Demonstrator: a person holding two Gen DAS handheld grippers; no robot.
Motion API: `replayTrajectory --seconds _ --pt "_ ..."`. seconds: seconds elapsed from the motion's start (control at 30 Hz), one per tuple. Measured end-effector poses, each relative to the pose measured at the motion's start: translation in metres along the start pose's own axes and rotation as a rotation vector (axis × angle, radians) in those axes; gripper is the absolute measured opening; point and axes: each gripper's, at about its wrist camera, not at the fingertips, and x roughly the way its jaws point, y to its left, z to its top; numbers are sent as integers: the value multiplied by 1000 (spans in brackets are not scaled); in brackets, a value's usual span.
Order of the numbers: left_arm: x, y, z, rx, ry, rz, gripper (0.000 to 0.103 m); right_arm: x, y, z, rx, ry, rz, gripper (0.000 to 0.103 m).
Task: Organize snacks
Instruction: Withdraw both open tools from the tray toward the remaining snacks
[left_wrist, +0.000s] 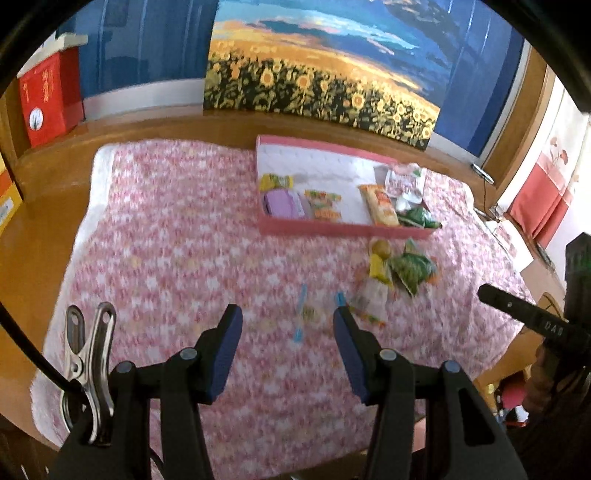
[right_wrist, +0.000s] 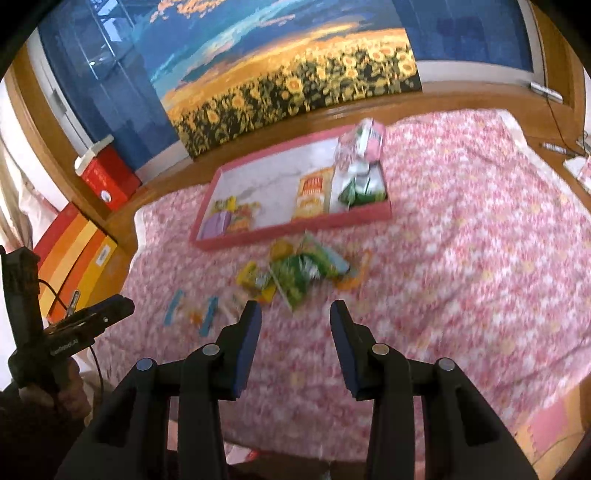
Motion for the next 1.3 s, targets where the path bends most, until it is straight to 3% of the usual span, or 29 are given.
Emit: replayTrajectory --seconds 0.13,0.33,0.5,0.87,1.1,1.3 --pt "1 3 -16 -28 36 -49 54 5 2 -17 14 51 26 29" --pt "12 2 -39 -28 119 -75 54 21 8 -44 10 144 39 29" --pt "12 -3 -41 -15 122 -100 54 20 10 -50 11 155 27 29" --pt "11 3 -25 -30 84 -88 54 21 23 -24 -95 92 43 29" --pt "13 15 -15 -62 62 -49 54 54 40 7 -211 106 106 29" --pt "9 17 -7 -55 27 -2 54 92 56 29 -302 150 119 40"
